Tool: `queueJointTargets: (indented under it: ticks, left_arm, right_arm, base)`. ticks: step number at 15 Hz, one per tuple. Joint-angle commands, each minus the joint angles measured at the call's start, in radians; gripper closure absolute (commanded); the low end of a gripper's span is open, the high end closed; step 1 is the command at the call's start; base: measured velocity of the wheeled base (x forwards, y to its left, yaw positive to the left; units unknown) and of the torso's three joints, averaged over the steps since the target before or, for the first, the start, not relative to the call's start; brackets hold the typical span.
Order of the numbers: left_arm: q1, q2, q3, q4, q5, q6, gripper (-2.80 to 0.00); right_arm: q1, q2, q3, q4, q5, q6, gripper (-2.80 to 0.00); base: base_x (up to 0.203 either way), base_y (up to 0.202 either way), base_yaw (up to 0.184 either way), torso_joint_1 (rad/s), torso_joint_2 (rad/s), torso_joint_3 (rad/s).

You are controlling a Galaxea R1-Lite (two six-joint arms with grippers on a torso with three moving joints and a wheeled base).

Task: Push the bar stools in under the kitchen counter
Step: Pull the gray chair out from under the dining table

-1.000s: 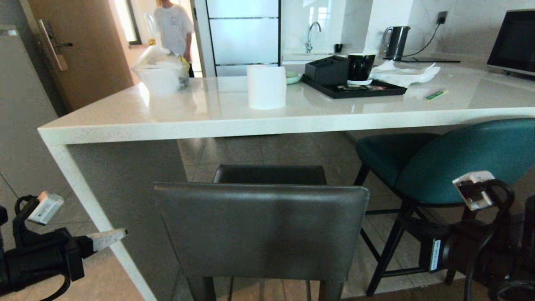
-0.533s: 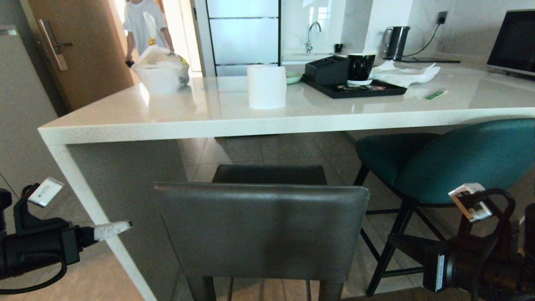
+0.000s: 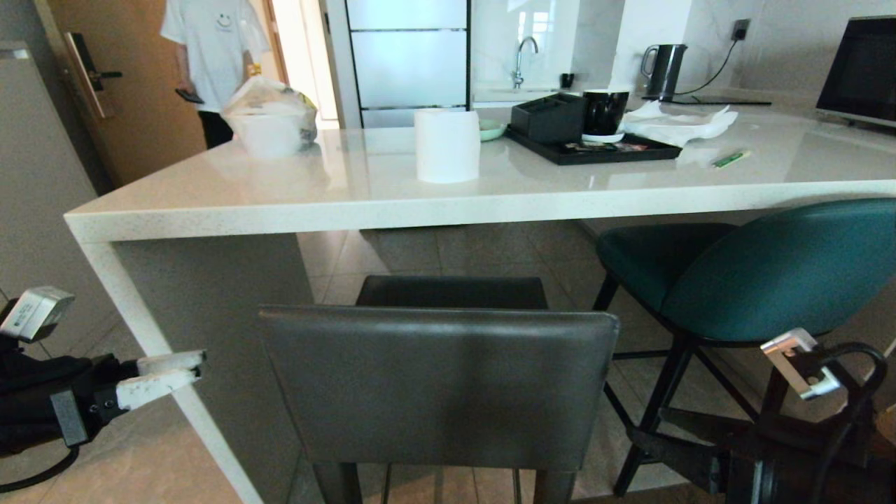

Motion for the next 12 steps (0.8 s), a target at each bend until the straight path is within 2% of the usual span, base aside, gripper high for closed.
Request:
queueJointTargets:
  ticks: [1, 3, 5, 7, 8, 10, 12]
  left_arm:
    - [0.009, 0.090, 0.002, -0.109, -0.040, 0.003, -2.80]
    - [-0.013, 0.201, 0.004, -0.327, -0.060, 0.003, -2.80]
    - [-0.049, 0.313, 0.013, -0.558, -0.067, -0.007, -2.80]
    - [-0.083, 0.403, 0.017, -0.755, -0.069, -0.017, -2.80]
    - [-0.092, 0.437, 0.006, -0.821, -0.069, -0.032, -2.80]
    - [-0.098, 0.498, -0.038, -0.941, -0.069, -0.100, -2.80]
    - [-0.094, 0.539, -0.079, -0.949, -0.069, -0.136, -2.80]
  right_arm:
    - [-0.019, 0.006, 0.063, -0.168, 0.168, 0.000, -2.80]
    - [-0.089, 0.061, 0.070, -0.270, 0.342, -0.035, -2.80]
    - [-0.165, 0.106, 0.052, -0.280, 0.456, -0.108, -2.80]
    - [-0.244, 0.130, 0.039, -0.282, 0.612, -0.151, -2.80]
    - [-0.273, 0.159, 0.030, -0.284, 0.648, -0.188, -2.80]
    - [-0.321, 0.226, 0.016, -0.284, 0.659, -0.293, -2.80]
    - [-0.341, 0.280, 0.009, -0.287, 0.664, -0.351, -2.80]
  base:
    - [0.000, 0.000, 0.000, 0.000, 0.00, 0.000]
    - [0.000, 0.000, 0.000, 0.000, 0.00, 0.000]
    - [0.000, 0.000, 0.000, 0.000, 0.00, 0.000]
    - [0.000, 0.000, 0.000, 0.000, 0.00, 0.000]
    - [0.000, 0.000, 0.000, 0.000, 0.00, 0.000]
    - [0.000, 0.000, 0.000, 0.000, 0.00, 0.000]
    - [0.000, 0.000, 0.000, 0.000, 0.00, 0.000]
